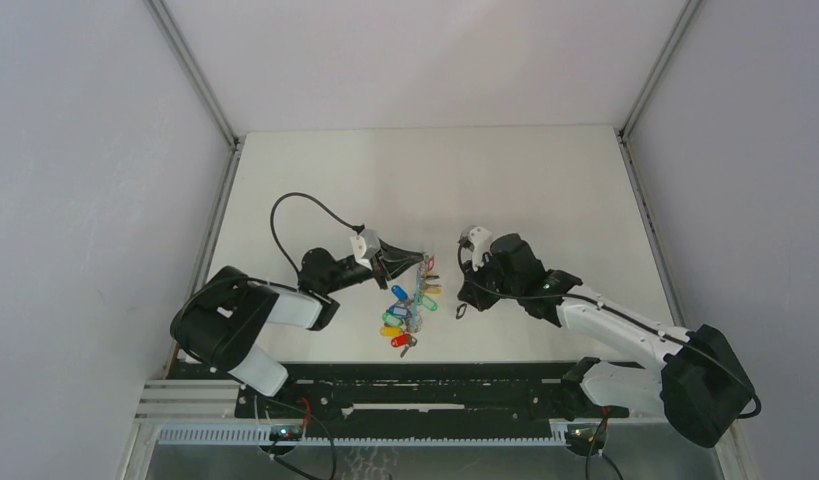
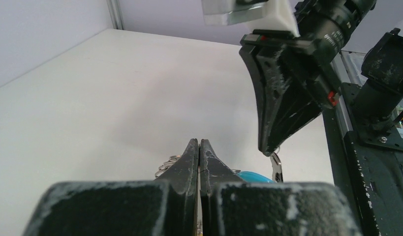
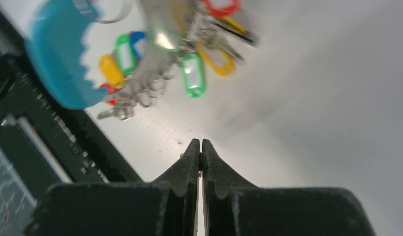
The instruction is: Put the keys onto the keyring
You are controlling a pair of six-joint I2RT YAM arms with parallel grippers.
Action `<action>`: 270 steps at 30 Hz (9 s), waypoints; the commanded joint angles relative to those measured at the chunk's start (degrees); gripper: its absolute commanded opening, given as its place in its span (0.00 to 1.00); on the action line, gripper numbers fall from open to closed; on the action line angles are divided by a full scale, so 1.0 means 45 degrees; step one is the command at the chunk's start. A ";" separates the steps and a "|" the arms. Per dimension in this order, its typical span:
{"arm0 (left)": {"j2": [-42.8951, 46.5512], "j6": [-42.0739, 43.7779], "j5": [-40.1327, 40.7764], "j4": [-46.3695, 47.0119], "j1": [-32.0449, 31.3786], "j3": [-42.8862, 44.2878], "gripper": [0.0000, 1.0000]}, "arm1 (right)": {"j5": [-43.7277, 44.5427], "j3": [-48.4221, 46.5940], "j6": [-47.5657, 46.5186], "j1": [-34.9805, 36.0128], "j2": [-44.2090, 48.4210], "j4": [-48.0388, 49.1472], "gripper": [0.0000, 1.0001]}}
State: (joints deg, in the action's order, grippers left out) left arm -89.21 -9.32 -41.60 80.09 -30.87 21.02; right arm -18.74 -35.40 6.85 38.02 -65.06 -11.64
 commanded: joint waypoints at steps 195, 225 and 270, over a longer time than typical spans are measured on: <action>0.0565 0.0095 -0.0481 0.0912 0.0182 -0.0100 0.00 | -1.0372 -0.1059 -0.3023 -0.2223 -0.5341 1.2821 0.23; 0.0872 0.0562 -0.0859 0.0890 0.0472 -0.0427 0.26 | -0.6308 -0.5606 -0.8822 -0.1140 -0.3991 -0.0723 0.00; -0.1719 -0.0855 -0.2779 0.0898 0.0387 0.1412 0.24 | -0.3634 -0.7778 -1.0292 0.0496 -0.4449 -0.3967 0.00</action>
State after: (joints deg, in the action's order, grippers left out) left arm -96.01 -12.38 -52.90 81.36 -27.62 24.62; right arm -33.69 -67.79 -38.81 39.57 -85.73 -31.11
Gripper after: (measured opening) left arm 0.251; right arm 0.003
